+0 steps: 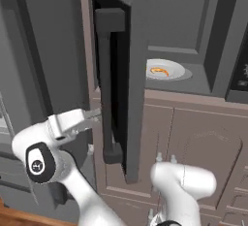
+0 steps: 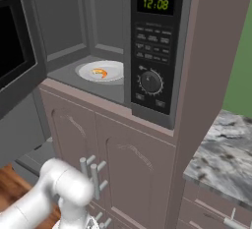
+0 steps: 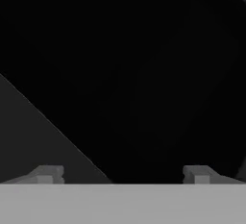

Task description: Transport the shrimp from the fridge to the microwave and turn on the microwave.

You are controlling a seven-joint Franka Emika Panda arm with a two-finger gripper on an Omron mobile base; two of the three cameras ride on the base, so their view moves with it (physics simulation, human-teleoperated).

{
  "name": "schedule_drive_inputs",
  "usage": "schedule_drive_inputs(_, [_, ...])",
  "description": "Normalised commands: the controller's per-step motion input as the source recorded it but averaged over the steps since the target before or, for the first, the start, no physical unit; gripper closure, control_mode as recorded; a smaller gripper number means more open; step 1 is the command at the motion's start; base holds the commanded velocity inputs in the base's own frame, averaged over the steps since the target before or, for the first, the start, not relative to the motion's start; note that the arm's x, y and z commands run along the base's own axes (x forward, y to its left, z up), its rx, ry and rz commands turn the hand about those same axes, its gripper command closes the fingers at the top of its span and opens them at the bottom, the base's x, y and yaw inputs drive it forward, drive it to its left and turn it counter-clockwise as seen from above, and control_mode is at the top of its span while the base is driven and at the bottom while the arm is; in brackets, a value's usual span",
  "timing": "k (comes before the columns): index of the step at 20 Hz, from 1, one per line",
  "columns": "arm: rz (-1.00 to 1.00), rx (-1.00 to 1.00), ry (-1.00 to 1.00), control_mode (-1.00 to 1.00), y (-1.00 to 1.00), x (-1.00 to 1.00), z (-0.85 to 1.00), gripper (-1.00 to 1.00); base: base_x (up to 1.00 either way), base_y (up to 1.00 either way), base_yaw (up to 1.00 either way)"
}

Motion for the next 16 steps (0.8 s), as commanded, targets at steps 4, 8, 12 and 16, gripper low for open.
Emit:
schedule_drive_inputs(4, [0.27,0.15,-0.17,-1.0,-1.0,0.35,0.18,-1.0,0.0,0.0,0.0])
schedule_drive_inputs(8, [0.31,0.17,-0.12,-1.0,-1.0,0.45,0.13,-1.0,0.0,0.0,0.0])
schedule_drive_inputs(12, [0.31,0.17,-0.08,-1.0,-1.0,0.5,0.06,-1.0,0.0,0.0,0.0])
schedule_drive_inputs(16, [0.29,0.15,-0.06,-1.0,-1.0,0.56,0.0,-1.0,0.0,0.0,0.0])
